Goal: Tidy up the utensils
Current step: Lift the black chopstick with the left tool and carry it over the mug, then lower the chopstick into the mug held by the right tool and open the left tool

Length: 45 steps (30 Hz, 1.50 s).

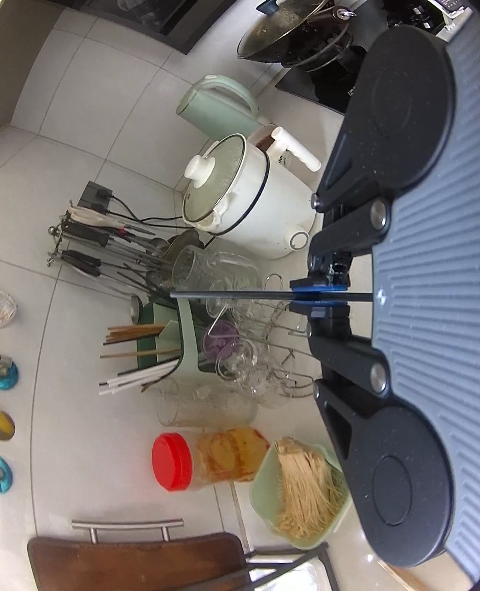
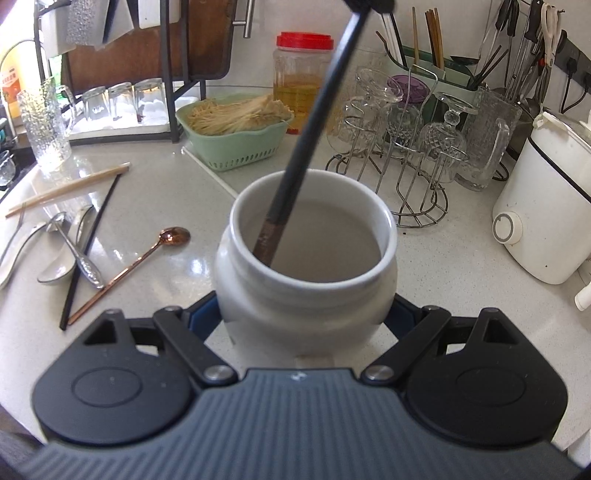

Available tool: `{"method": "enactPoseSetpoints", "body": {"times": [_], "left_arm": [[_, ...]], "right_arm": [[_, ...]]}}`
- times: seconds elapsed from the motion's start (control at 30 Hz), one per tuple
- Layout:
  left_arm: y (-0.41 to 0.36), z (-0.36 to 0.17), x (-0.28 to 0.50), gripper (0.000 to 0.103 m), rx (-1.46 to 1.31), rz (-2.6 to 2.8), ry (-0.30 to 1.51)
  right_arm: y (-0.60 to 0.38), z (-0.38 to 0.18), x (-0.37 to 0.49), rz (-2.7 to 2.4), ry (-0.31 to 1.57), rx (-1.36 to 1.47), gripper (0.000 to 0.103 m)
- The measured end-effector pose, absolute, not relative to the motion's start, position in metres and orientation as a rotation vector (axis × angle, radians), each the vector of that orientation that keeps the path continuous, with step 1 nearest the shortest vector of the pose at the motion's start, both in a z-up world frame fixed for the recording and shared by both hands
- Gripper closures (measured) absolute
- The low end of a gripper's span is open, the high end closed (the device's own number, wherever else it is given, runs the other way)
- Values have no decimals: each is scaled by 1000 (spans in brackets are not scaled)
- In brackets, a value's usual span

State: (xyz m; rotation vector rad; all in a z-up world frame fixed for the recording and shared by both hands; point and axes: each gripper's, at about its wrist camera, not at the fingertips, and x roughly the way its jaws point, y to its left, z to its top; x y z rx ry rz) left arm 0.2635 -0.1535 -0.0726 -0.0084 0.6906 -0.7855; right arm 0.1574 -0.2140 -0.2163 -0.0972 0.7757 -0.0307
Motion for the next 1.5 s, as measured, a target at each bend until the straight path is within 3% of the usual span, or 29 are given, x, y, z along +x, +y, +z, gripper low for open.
{"method": "enactPoseSetpoints", "body": {"times": [1.23, 1.33, 1.4, 1.5], "left_arm": [[-127, -102, 233, 97, 67, -755, 904], [-119, -97, 234, 85, 43, -746, 915], [-112, -92, 233, 73, 39, -724, 907], [-99, -86, 229, 71, 38, -704, 898]], "right_arm": [[-214, -217, 157, -37, 760, -82, 11], [-214, -217, 157, -39, 761, -80, 11], [-213, -217, 158, -42, 761, -81, 11], [-213, -218, 158, -46, 759, -81, 11]]}}
